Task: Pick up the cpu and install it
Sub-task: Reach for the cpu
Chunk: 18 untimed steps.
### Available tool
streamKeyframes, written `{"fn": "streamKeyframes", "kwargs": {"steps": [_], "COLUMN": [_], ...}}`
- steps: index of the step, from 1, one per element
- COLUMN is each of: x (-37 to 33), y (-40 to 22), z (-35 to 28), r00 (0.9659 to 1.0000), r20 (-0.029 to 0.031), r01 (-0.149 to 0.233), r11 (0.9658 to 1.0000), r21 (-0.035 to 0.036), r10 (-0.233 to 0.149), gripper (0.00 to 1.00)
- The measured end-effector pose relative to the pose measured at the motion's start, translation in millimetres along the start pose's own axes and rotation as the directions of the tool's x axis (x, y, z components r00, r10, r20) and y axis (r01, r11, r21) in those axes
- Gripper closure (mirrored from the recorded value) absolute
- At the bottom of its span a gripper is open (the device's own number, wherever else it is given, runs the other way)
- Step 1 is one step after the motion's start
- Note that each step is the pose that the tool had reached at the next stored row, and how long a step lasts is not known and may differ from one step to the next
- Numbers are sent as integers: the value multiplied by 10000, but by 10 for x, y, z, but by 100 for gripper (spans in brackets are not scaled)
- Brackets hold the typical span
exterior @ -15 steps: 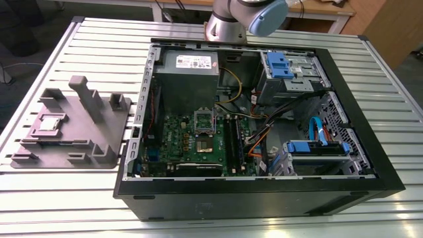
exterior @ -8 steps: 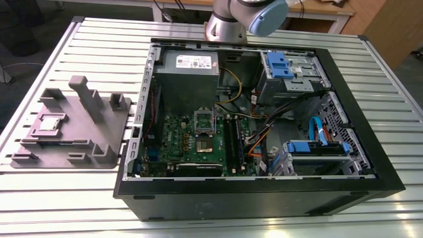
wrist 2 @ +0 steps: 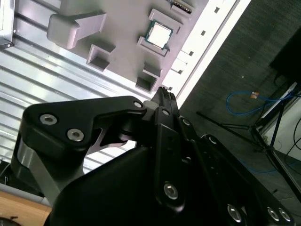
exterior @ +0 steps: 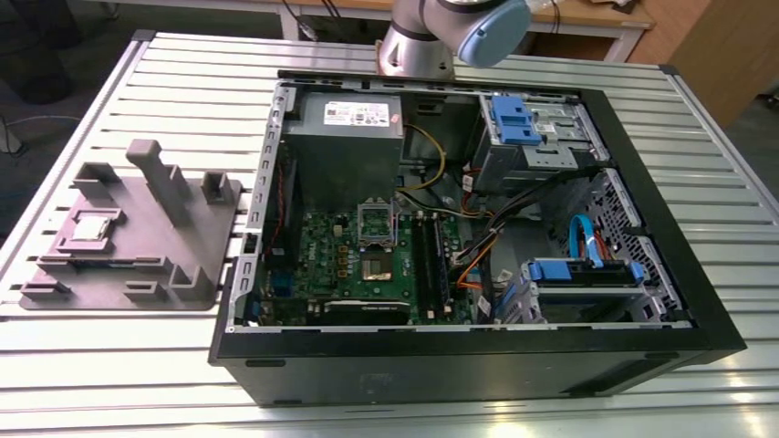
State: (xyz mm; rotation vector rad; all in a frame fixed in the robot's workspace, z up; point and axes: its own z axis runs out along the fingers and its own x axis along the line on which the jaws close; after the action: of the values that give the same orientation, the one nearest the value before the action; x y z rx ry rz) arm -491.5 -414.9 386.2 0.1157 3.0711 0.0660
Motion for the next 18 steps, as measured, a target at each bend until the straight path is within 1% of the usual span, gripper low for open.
{"fn": "streamKeyframes", "kwargs": {"steps": [4,14,18], "x": [0,8,10], "y": [0,-6,-7], "z": [9,125,151], "r00": [10000,10000,10000], "r20": [3,1,1], "r01": [0,0,1], "r11": [10000,10000,10000], "r21": [-2,1,1], "r10": [0,0,-1], "gripper": [89,89,89]}}
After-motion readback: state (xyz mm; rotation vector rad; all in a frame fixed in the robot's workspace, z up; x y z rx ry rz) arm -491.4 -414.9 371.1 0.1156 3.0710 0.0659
